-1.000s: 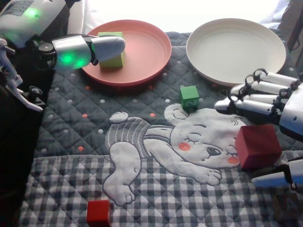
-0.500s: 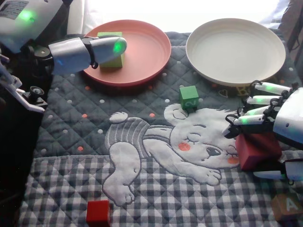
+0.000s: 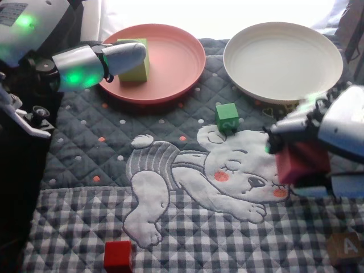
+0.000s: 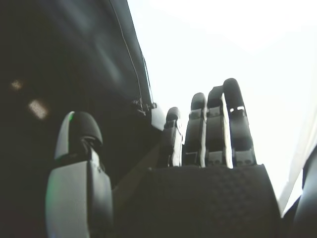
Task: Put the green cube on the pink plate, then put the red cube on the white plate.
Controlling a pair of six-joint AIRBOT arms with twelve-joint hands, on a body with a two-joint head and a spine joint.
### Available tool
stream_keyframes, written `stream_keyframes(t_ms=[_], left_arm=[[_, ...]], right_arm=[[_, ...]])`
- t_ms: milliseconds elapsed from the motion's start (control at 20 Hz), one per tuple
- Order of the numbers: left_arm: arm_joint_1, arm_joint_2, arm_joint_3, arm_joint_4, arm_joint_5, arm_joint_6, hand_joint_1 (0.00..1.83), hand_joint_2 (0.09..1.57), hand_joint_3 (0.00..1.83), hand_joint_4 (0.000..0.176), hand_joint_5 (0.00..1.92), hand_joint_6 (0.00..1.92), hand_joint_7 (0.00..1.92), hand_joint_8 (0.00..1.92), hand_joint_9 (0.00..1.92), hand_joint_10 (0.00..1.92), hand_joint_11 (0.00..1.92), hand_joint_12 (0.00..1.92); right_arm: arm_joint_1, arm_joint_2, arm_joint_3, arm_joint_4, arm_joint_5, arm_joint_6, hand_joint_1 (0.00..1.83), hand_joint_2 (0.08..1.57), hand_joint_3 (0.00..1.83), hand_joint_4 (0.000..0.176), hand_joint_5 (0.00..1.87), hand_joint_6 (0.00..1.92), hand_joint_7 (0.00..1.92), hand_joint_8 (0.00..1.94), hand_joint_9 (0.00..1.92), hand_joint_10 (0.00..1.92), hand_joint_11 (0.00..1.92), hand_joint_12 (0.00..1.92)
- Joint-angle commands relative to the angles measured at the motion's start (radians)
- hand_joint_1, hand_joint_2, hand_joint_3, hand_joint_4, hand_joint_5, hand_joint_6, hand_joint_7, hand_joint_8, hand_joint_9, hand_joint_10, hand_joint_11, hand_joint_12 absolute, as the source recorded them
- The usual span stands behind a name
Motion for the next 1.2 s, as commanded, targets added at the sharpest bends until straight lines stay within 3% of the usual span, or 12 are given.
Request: stream_keyframes(t_ms=[0,100,200,300,450,600,700,750,800,900,950,1150], left_arm=[[-0.002,0.007,-0.003,0.0,-0.123,-0.002,0.36,1.07,0.0,0.148,0.09,0.01,0.15,0.0,0.13,0.0,0.0,0.84],[0.007,0.01,-0.01,-0.001,-0.13,-0.002,0.4,1.08,0.0,0.117,0.11,0.01,0.14,0.0,0.12,0.0,0.0,0.85],[0.009,0.01,-0.013,0.0,-0.133,-0.002,0.4,1.09,0.0,0.125,0.12,0.01,0.14,0.0,0.12,0.0,0.0,0.86],[0.015,0.013,-0.021,0.002,-0.146,-0.002,0.42,1.09,0.0,0.12,0.15,0.02,0.14,0.0,0.13,0.01,0.0,0.87],[0.021,0.017,-0.032,0.012,-0.168,-0.002,0.45,1.08,0.0,0.109,0.2,0.01,0.15,0.0,0.13,0.0,0.0,0.9],[0.021,0.024,-0.045,0.027,-0.196,-0.002,0.47,1.08,0.0,0.083,0.24,0.01,0.19,0.01,0.15,0.01,0.0,0.97],[0.03,0.034,-0.063,0.042,-0.237,-0.002,0.47,1.1,0.0,0.075,0.23,0.01,0.19,0.0,0.16,0.01,0.0,0.98],[0.036,0.039,-0.071,0.048,-0.256,-0.002,0.46,1.1,0.0,0.061,0.23,0.01,0.19,0.0,0.16,0.01,0.0,1.04],[0.04,0.042,-0.078,0.055,-0.271,-0.002,0.49,1.08,0.0,0.053,0.24,0.01,0.2,0.0,0.17,0.01,0.0,1.1],[0.041,0.044,-0.085,0.068,-0.286,-0.002,0.49,1.05,0.0,0.061,0.25,0.0,0.22,0.01,0.18,0.01,0.0,1.13],[0.041,0.044,-0.088,0.072,-0.293,-0.002,0.5,1.05,0.0,0.05,0.25,0.0,0.23,0.01,0.2,0.02,0.0,1.18],[0.046,0.044,-0.091,0.077,-0.301,-0.002,0.55,1.05,0.0,0.038,0.27,0.01,0.25,0.0,0.22,0.02,0.0,1.22]], right_arm=[[0.022,0.005,-0.002,0.026,-0.128,-0.002,1.2,1.19,0.0,0.0,0.9,1.13,0.79,1.36,0.58,1.48,0.27,1.92],[0.066,0.009,0.003,0.026,-0.137,-0.004,1.35,1.2,0.0,0.0,0.85,1.07,0.81,1.31,0.71,1.59,0.62,1.92],[0.09,0.009,0.009,0.026,-0.14,-0.005,1.35,1.21,0.0,0.0,0.83,1.06,0.79,1.35,0.7,1.62,0.64,1.92],[0.138,-0.01,0.04,0.026,-0.139,-0.006,1.22,1.24,0.01,0.0,0.81,1.0,0.71,1.69,0.67,1.9,0.65,1.92],[0.192,-0.041,0.099,0.026,-0.125,-0.006,1.21,1.2,0.0,0.0,0.93,1.14,0.73,1.36,0.5,1.5,0.27,1.92],[0.24,-0.061,0.156,0.026,-0.086,-0.006,1.14,1.17,0.0,0.0,0.87,1.16,0.63,0.35,0.19,0.76,0.0,1.44],[0.279,-0.096,0.209,0.026,-0.043,-0.006,1.13,1.18,0.0,0.0,0.86,1.18,0.77,0.28,0.3,0.86,0.0,1.55],[0.292,-0.11,0.23,0.026,-0.022,-0.006,1.19,1.2,0.0,0.0,0.92,1.2,0.71,1.08,0.35,1.02,0.0,1.71],[0.306,-0.12,0.248,0.026,0.001,-0.006,1.19,1.21,0.0,0.0,0.9,1.12,0.72,1.43,0.49,1.38,0.18,1.86],[0.325,-0.134,0.283,0.026,0.045,-0.006,1.19,1.19,0.0,0.0,0.88,1.14,0.82,1.31,0.65,1.31,0.34,1.76],[0.338,-0.145,0.305,0.026,0.071,-0.006,1.2,1.2,0.0,0.0,0.91,1.19,0.74,1.3,0.48,1.25,0.07,1.84],[0.376,-0.179,0.368,0.026,0.157,-0.006,1.2,1.22,0.0,0.0,0.89,1.28,0.68,1.32,0.41,1.16,0.0,1.75]])
